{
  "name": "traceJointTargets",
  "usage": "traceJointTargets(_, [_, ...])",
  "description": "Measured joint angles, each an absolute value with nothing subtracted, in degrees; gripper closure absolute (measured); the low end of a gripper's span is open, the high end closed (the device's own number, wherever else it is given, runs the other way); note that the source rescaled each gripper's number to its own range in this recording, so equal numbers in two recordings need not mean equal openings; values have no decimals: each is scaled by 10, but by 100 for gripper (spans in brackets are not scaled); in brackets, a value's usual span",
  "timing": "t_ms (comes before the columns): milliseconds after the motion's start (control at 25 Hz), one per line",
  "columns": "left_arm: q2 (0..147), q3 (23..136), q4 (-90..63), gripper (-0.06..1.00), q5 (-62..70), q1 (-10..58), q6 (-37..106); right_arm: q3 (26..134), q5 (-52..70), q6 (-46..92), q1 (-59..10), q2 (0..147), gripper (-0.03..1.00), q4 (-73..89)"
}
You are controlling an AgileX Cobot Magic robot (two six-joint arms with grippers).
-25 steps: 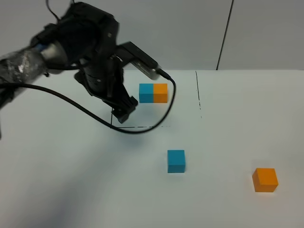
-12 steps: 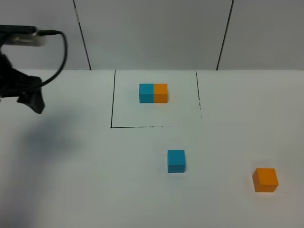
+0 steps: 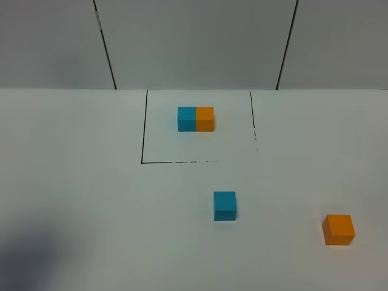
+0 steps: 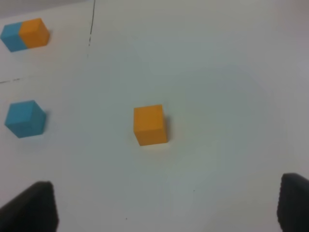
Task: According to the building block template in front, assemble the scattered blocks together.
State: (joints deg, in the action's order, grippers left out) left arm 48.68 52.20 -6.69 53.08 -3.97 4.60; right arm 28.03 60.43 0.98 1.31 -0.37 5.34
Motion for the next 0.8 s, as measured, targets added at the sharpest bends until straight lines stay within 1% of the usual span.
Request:
traceJointTargets(120, [403, 482, -67, 2, 538, -19, 39, 280, 604, 10, 13, -4, 15, 53])
traceJointTargets(320, [308, 406, -67, 4, 564, 10, 37, 280, 604, 10, 13, -4, 15, 53])
traceJointTargets(560, [179, 356, -87, 6, 565, 11, 37, 280, 604, 10, 13, -4, 15, 53])
traceJointTargets(800, [107, 310, -97, 11, 575, 11, 42, 280, 604, 10, 13, -4, 15, 53])
